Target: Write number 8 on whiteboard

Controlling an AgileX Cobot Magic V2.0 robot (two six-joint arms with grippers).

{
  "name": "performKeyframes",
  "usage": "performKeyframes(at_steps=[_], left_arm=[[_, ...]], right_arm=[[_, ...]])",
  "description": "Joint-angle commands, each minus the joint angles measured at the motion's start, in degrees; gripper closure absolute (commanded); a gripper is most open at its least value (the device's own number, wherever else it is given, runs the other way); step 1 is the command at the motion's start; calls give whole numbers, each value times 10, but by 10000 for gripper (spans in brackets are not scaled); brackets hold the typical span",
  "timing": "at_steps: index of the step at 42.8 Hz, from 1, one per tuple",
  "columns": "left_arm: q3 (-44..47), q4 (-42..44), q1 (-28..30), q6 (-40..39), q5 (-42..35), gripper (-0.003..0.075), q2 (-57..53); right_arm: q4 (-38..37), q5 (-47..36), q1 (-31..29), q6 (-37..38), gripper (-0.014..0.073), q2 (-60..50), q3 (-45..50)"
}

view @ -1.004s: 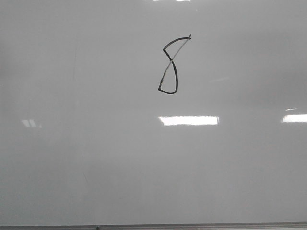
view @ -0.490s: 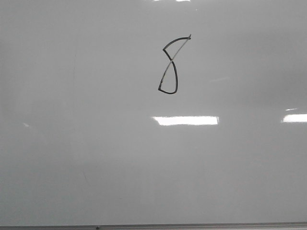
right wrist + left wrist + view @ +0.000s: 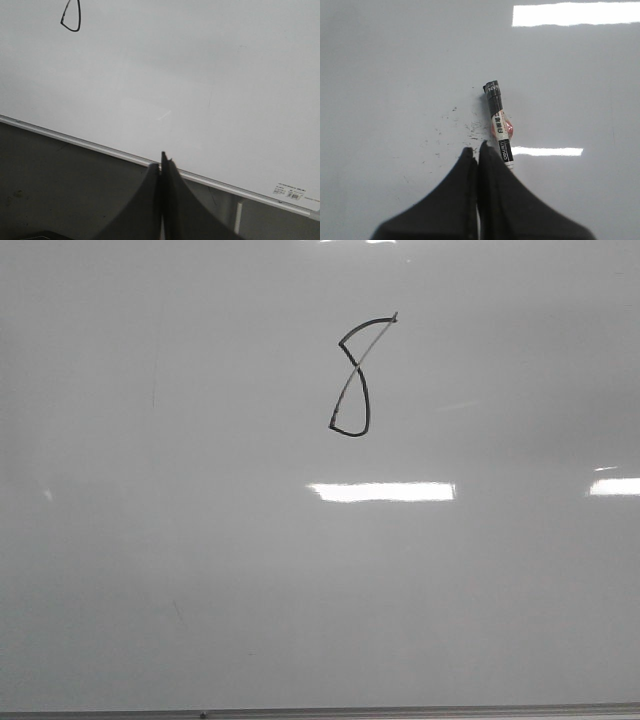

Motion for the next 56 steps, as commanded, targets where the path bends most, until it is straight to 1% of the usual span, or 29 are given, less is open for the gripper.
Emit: performKeyframes(at_steps=[1,46,51,56], left_arm=[[7,-6,0,-1,-52,741,-8],[7,-6,0,-1,-52,741,-7],[7,-6,0,-1,-52,741,-7],[7,-6,0,-1,-52,741,-7]], right_arm=[[-1,-32,-5,-1,664,3,-15],[-3,-31,-5,-3,664,-7,-6],[-15,-78,-23,-3,664,-52,34],[-18,-177,-45,-3,664,-117,106]])
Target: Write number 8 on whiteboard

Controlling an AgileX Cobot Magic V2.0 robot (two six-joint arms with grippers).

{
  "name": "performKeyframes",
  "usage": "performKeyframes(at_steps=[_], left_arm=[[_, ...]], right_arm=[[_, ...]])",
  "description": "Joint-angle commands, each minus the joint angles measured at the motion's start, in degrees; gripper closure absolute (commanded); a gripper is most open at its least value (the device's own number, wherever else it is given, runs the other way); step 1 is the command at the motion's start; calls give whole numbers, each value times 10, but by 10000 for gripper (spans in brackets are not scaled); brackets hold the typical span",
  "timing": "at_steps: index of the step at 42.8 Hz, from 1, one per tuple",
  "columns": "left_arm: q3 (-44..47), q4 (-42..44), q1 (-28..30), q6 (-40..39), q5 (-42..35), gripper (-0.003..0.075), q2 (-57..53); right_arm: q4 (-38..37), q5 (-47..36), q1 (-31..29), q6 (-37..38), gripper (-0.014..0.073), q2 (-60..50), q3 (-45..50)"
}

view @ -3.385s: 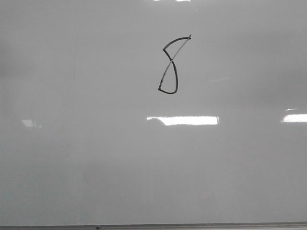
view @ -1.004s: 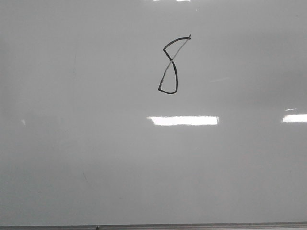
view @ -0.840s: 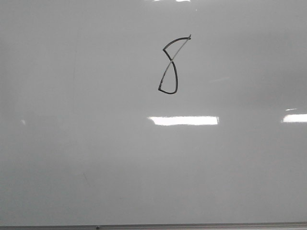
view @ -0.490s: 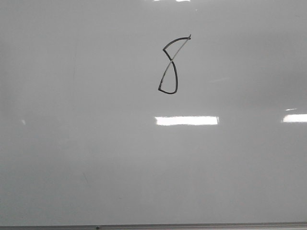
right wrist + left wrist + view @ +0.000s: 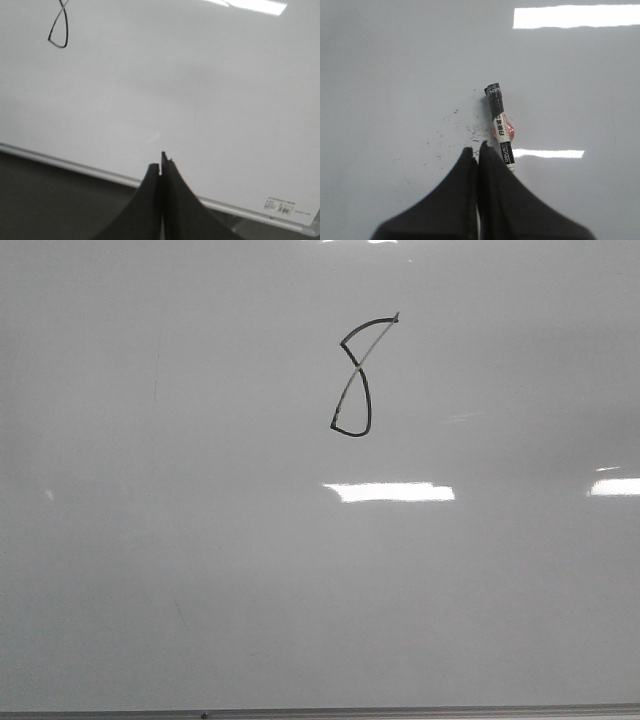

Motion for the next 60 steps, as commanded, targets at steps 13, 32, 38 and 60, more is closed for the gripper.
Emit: performKeyframes(at_steps=[13,32,38,60], left_arm=[[7,-6,0,-1,-48,741,-7],[7,-6,0,-1,-48,741,-7],[7,-6,0,-1,-48,741,-7],[7,-6,0,-1,-48,741,-7]], right_arm=[[-11,-368,-63,-3,664,-178,243],[-10,-540,-65,-3,664,-225,413],[-10,-533,-65,-3,664,-225,411],[-11,-582,-65,30,664,-225,412]])
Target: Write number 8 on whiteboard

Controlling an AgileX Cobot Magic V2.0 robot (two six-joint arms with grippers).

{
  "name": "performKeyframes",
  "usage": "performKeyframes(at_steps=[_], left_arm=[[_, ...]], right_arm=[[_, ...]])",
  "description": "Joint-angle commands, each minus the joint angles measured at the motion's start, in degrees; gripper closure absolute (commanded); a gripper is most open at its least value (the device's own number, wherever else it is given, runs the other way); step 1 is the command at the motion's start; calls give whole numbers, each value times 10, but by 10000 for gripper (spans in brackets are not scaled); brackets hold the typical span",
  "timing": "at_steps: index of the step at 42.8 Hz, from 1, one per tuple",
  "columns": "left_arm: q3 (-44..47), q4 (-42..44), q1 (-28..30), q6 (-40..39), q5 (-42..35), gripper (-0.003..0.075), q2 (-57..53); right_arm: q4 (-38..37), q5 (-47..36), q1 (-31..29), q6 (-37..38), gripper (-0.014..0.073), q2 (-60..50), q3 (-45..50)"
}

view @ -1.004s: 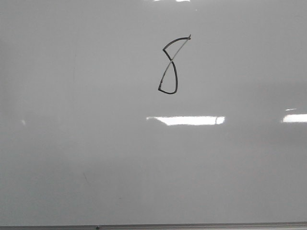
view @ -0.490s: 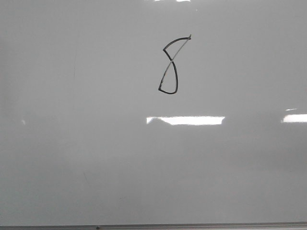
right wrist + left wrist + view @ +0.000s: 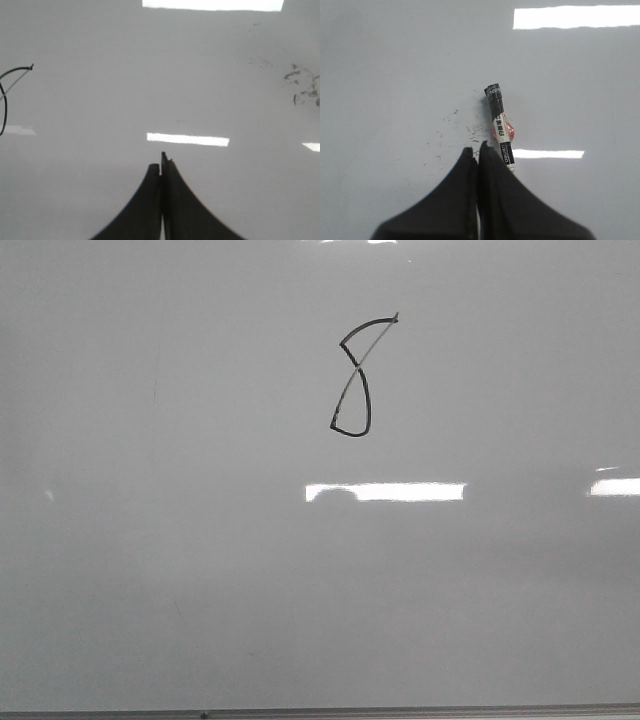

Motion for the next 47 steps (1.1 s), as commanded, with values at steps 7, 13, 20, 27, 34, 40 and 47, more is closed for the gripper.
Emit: performKeyframes(at_steps=[7,13,20,27,34,40,47], left_arm=[[7,-6,0,-1,-48,741,-7],[7,-6,0,-1,-48,741,-7],[7,-6,0,-1,-48,741,-7],[7,-6,0,-1,-48,741,-7],[7,-6,0,-1,-48,741,-7],[7,-6,0,-1,-48,741,-7],[7,-6,0,-1,-48,741,-7]], right_arm=[[-8,-66,-3,9,662,-10,-1],[-8,-66,-3,22,662,-10,-1],[-12,-60,-8,49,662,-10,-1],[-30,-59,-24,49,662,-10,-1],[-30,-60,-21,49,662,-10,-1],[-30,-62,-21,49,662,-10,-1],[-30,-62,-21,49,662,-10,-1]])
